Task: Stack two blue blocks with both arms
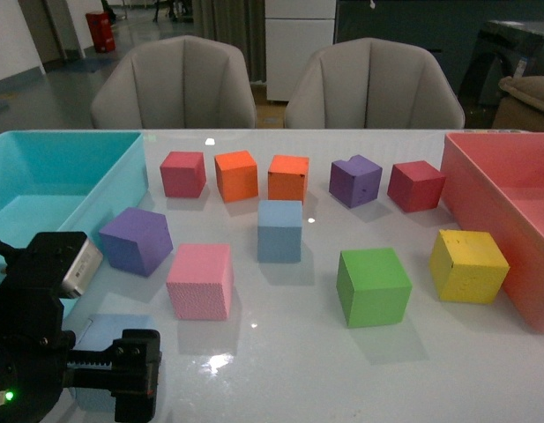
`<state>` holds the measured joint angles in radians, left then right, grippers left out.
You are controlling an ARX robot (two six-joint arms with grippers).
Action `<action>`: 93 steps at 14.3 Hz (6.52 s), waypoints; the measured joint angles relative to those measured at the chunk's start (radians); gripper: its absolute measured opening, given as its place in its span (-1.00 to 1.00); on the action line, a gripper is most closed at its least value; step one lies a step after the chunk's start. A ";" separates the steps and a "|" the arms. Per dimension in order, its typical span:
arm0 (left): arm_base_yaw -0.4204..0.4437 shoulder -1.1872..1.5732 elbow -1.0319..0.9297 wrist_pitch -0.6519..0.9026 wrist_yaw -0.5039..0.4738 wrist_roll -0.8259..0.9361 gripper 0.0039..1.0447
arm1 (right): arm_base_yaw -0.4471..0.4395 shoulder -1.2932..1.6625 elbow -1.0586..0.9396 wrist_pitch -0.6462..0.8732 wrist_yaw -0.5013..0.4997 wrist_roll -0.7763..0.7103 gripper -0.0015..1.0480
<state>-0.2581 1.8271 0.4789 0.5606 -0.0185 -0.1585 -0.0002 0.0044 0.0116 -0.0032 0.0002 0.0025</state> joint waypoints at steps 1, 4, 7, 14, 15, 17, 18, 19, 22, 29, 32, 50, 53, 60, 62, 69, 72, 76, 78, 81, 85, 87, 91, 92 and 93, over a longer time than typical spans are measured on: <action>-0.002 0.023 0.005 0.008 0.000 0.000 0.88 | 0.000 0.000 0.000 0.000 0.000 0.000 0.87; -0.008 0.051 0.013 0.025 -0.019 0.001 0.44 | 0.000 0.000 0.000 0.000 0.000 0.000 0.87; -0.026 -0.019 0.013 -0.017 -0.027 0.001 -0.05 | 0.000 0.000 0.000 0.000 0.000 0.000 0.87; -0.226 0.061 0.624 -0.458 0.005 0.182 -0.20 | 0.000 0.000 0.000 0.000 0.000 0.000 0.87; -0.238 0.106 0.686 -0.490 0.023 0.219 -0.20 | 0.000 0.000 0.000 0.000 0.000 0.000 0.87; -0.256 0.201 0.827 -0.550 0.042 0.285 -0.21 | 0.000 0.000 0.000 0.000 0.000 0.000 0.87; -0.258 0.246 0.890 -0.570 0.047 0.304 -0.21 | 0.000 0.000 0.000 0.000 0.000 0.000 0.87; -0.254 0.282 0.936 -0.593 0.045 0.317 -0.21 | 0.000 0.000 0.000 0.000 0.000 0.000 0.87; -0.208 0.373 1.043 -0.632 0.041 0.296 -0.21 | 0.000 0.000 0.000 0.000 0.000 0.000 0.87; -0.169 0.441 1.146 -0.667 0.046 0.208 -0.21 | 0.000 0.000 0.000 0.000 0.000 0.000 0.87; -0.170 0.474 1.159 -0.674 0.042 0.200 -0.21 | 0.000 0.000 0.000 0.000 0.000 0.000 0.87; -0.170 0.457 1.188 -0.633 0.043 0.163 0.88 | 0.000 0.000 0.000 0.000 0.000 0.000 0.87; -0.195 0.353 1.136 -0.538 0.039 0.161 0.88 | 0.000 0.000 0.000 0.000 0.000 0.000 0.87; -0.227 -0.083 0.613 0.022 -0.121 0.122 0.72 | 0.000 0.000 0.000 0.000 0.000 0.000 0.87; -0.153 -0.300 0.309 0.227 -0.360 0.140 0.23 | 0.000 0.000 0.000 0.000 0.000 0.000 0.87; 0.080 -0.706 -0.232 0.306 -0.169 0.144 -0.97 | 0.000 0.000 0.000 0.000 0.000 0.000 0.87; 0.131 -0.843 -0.323 0.261 -0.111 0.144 -0.97 | 0.000 0.000 0.000 0.000 0.000 0.000 0.87; 0.172 -0.987 -0.390 0.177 -0.070 0.144 -0.97 | 0.000 0.000 0.000 0.000 0.000 0.000 0.87; 0.258 -1.051 -0.430 0.180 0.007 0.144 -0.97 | 0.000 0.000 0.000 0.000 0.000 0.000 0.87; 0.256 -1.146 -0.468 0.092 0.019 0.145 -0.97 | 0.000 0.000 0.000 0.000 0.000 0.000 0.87; 0.256 -1.296 -0.468 -0.040 0.019 0.144 -0.97 | 0.000 0.000 0.000 0.000 0.000 0.000 0.87; 0.256 -1.365 -0.468 -0.105 0.019 0.144 -0.97 | 0.000 0.000 0.000 0.000 0.000 0.000 0.87; 0.256 -1.517 -0.468 -0.248 0.019 0.144 -0.97 | 0.000 0.000 0.000 0.000 0.000 0.000 0.88; 0.256 -1.548 -0.468 -0.281 0.019 0.145 -0.97 | 0.000 0.000 0.000 0.000 0.000 0.000 0.87; 0.256 -1.565 -0.468 -0.297 0.019 0.144 -0.97 | 0.000 0.000 0.000 0.000 0.000 0.000 0.88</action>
<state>-0.0021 0.2619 0.0109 0.2638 0.0002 -0.0143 -0.0002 0.0044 0.0116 -0.0032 -0.0002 0.0025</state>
